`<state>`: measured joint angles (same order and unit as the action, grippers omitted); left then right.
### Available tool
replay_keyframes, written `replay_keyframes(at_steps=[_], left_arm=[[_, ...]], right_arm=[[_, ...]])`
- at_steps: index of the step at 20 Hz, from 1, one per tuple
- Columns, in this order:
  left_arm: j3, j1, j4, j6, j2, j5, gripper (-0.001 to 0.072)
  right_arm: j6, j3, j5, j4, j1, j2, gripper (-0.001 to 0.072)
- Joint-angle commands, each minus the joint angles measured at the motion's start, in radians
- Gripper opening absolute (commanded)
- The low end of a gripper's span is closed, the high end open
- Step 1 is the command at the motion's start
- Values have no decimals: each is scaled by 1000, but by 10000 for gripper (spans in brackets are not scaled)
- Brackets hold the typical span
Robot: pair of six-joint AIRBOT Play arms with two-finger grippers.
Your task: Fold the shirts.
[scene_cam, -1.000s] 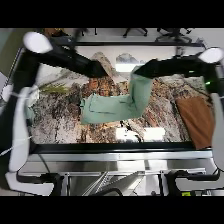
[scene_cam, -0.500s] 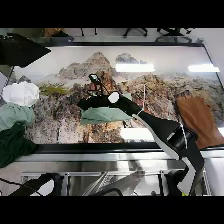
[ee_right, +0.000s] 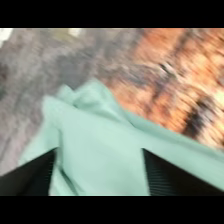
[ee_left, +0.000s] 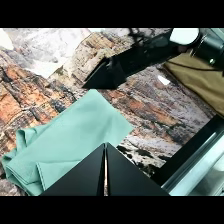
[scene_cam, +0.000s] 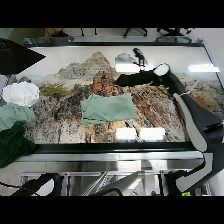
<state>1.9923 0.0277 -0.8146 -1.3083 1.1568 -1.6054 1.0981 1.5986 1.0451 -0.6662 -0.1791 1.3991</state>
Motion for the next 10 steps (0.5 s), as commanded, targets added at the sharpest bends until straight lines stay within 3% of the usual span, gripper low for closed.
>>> replay_keyframes(at_steps=[1,10], left_arm=[[0,1,-2,-2,-2,-4,16],[0,1,-2,-2,-2,-4,16]], right_arm=[[80,-60,175,-112,145,-7,704],[50,-115,152,-108,109,164,704]])
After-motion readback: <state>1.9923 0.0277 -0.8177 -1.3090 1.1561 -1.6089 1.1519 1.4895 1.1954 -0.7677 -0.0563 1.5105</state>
